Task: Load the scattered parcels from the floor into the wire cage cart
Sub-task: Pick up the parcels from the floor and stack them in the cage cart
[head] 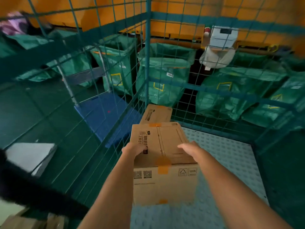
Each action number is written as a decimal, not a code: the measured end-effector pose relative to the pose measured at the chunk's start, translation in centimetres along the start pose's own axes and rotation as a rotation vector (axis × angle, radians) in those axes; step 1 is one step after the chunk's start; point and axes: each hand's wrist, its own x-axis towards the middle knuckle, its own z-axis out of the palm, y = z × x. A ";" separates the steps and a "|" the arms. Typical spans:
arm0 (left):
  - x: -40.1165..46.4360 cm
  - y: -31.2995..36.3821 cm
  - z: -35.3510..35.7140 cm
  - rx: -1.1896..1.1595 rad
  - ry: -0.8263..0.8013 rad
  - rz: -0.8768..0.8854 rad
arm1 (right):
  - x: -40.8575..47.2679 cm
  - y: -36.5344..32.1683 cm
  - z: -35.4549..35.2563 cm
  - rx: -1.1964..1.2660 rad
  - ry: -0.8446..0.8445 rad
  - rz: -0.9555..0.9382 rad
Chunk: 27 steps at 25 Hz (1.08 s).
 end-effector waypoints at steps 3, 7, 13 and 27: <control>2.9 3.4 -3.0 0.004 0.045 0.064 | 1.8 -3.9 0.3 0.058 0.067 -0.017; 5.2 7.8 -6.1 -0.043 0.124 0.109 | 3.3 -8.2 -0.3 0.111 0.173 -0.044; 8.1 14.4 -9.4 -0.088 0.124 0.329 | 6.1 -14.0 -3.1 0.137 0.295 -0.129; 28.3 26.5 -9.8 0.147 0.119 0.359 | 28.1 -21.4 -1.9 0.223 0.191 -0.032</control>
